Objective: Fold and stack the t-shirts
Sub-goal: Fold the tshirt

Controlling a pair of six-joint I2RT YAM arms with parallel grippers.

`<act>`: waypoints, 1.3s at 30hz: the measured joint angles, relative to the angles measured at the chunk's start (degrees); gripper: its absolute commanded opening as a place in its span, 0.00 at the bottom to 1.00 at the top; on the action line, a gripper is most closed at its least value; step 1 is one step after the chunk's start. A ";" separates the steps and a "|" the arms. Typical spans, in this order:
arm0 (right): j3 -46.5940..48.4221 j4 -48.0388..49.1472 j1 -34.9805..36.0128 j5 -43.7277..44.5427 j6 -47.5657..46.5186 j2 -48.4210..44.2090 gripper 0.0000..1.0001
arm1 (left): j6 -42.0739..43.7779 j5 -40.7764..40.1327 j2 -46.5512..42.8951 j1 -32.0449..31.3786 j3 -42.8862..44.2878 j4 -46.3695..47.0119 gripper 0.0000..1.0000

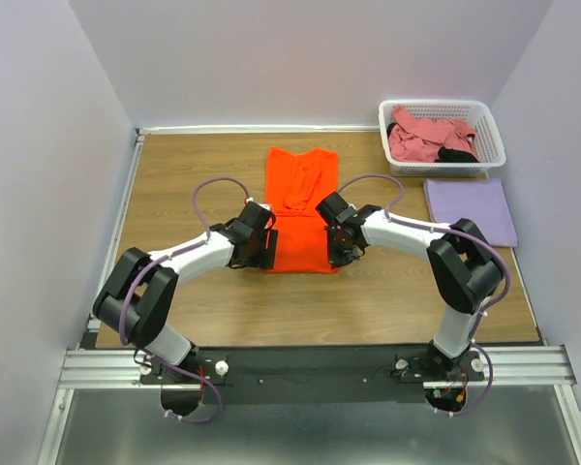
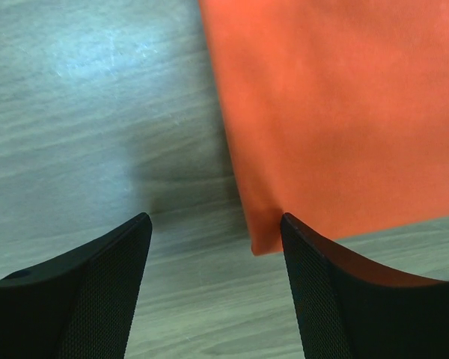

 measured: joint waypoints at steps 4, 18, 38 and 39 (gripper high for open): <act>0.00 0.11 0.02 -0.04 -0.74 0.00 0.00 | -0.76 0.02 0.39 -0.79 1.62 -1.60 0.66; -0.17 0.48 0.04 -0.28 -1.66 -0.04 0.00 | -1.49 0.85 5.35 -3.34 5.38 -4.50 0.54; -4.24 1.16 0.39 -7.10 -3.72 -2.95 0.00 | -1.79 5.18 4.79 -4.63 4.37 -4.42 0.00; -5.95 0.55 1.05 -8.76 -4.09 -4.33 0.00 | -2.14 5.86 2.51 -5.73 2.47 -5.09 0.00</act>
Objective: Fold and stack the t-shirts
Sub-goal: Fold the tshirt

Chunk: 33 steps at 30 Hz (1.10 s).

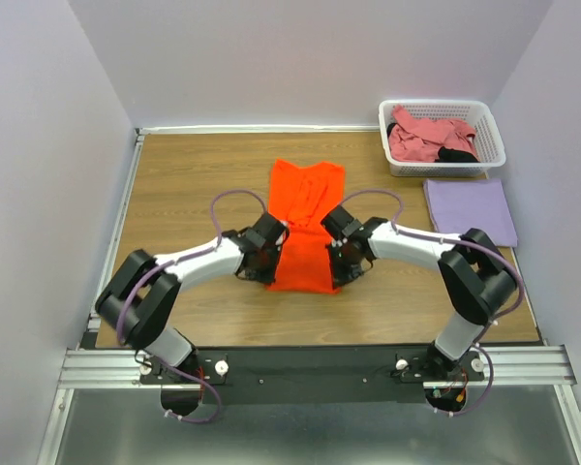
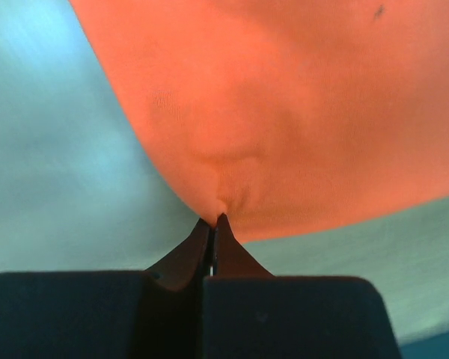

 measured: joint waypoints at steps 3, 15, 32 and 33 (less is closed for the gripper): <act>-4.48 -5.97 3.43 -4.50 -0.85 -4.28 0.00 | -2.01 3.89 -7.26 -5.49 -5.62 -4.96 0.00; 13.66 -29.29 5.53 -2.58 -9.70 -12.24 0.00 | -2.99 3.21 -22.88 -9.05 6.69 -16.52 0.00; 35.63 -32.94 -8.87 -3.54 -16.20 -1.38 0.00 | 4.37 6.82 -12.61 7.04 17.44 -13.27 0.00; 36.24 -32.89 -9.90 -4.33 -16.52 -0.76 0.00 | 4.48 7.41 -11.89 7.61 17.81 -12.68 0.00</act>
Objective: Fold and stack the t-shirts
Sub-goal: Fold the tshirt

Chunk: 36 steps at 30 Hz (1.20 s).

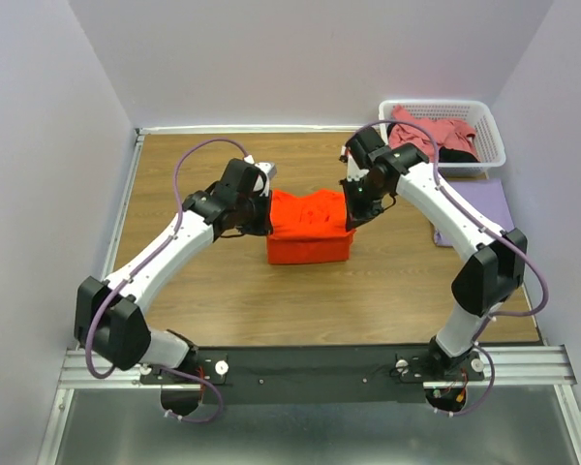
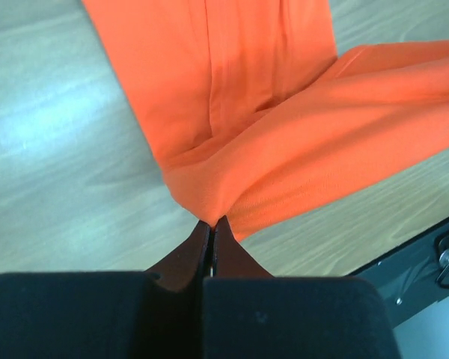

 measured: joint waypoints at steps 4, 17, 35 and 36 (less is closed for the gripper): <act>1.86 0.02 -2.71 -3.15 -1.22 3.54 0.00 | 0.68 2.62 5.92 2.34 2.99 1.49 0.00; -7.72 -0.39 -3.65 -17.77 -2.69 -1.33 0.01 | 2.73 9.18 2.71 3.63 -1.68 0.11 0.00; -15.32 -0.24 -3.50 -27.36 -3.96 -3.72 0.01 | 0.50 13.33 -8.81 2.78 -10.10 1.55 0.00; -14.75 -0.07 -3.52 -26.95 -4.02 -3.02 0.00 | 0.55 13.05 -7.61 2.91 -9.22 2.14 0.00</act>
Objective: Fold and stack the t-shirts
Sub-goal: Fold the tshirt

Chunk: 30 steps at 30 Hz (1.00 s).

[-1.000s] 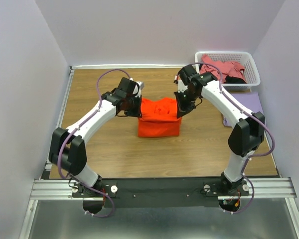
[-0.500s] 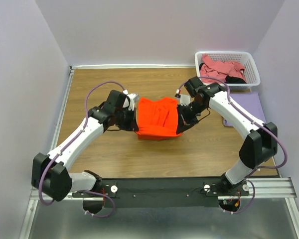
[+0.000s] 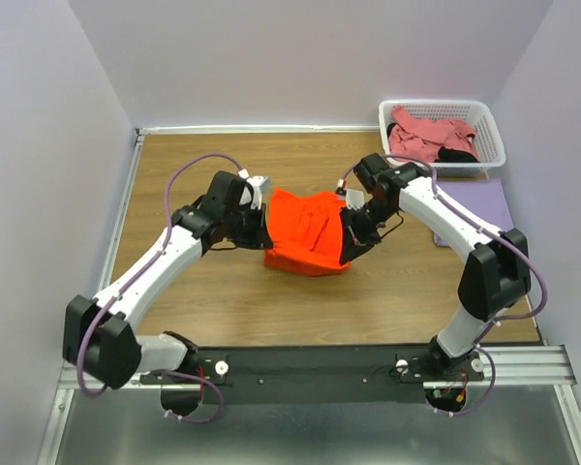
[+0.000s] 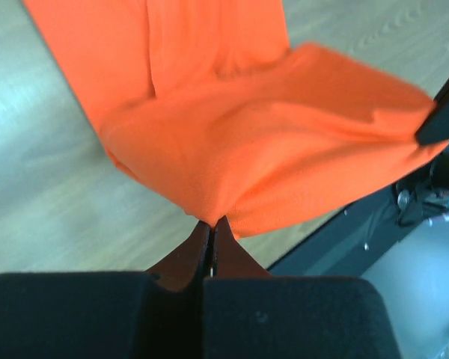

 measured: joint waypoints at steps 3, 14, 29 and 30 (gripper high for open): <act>1.81 0.55 -0.81 0.81 -0.57 2.91 0.00 | 0.31 -0.76 5.88 1.27 3.34 2.12 0.00; 8.44 8.28 -11.17 -4.13 -1.44 14.29 0.00 | 2.12 1.14 24.57 7.04 15.65 7.39 0.00; 24.59 16.57 -14.51 -6.08 1.49 32.09 0.01 | -0.55 3.17 44.78 12.39 27.08 19.56 0.00; 24.83 17.07 -14.58 -5.53 1.77 32.50 0.01 | -0.96 3.17 46.07 12.52 27.65 20.57 0.00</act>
